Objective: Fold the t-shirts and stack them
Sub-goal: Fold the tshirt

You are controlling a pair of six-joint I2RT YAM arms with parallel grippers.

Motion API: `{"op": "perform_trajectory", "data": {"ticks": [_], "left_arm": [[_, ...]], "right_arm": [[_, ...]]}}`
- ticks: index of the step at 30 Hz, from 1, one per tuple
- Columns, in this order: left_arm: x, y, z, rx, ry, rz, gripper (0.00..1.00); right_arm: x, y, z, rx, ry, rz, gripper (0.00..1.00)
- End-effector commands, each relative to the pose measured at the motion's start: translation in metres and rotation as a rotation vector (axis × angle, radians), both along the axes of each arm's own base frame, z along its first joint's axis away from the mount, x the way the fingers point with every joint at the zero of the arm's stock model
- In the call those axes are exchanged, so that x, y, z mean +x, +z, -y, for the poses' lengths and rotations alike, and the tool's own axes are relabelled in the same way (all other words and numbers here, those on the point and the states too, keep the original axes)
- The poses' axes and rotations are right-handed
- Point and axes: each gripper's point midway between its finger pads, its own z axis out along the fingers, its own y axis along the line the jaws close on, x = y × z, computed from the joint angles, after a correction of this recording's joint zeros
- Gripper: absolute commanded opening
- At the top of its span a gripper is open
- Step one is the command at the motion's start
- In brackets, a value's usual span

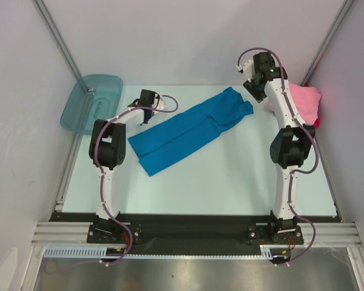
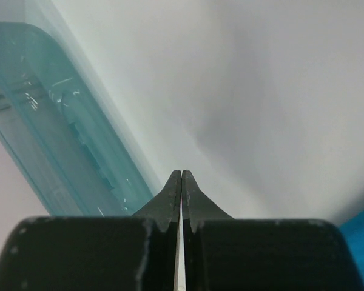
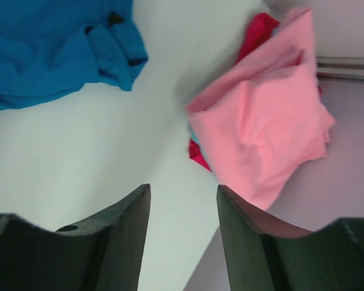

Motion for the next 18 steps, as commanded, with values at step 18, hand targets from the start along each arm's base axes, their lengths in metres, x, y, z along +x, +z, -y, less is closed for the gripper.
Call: {"op": "perform_trajectory", "data": {"ticks": [18], "left_arm": [[-0.097, -0.018, -0.022, -0.059, -0.138, -0.332, 0.00]], "right_arm": [[0.020, 0.065, 0.009, -0.109, -0.002, 0.175, 0.52]]}}
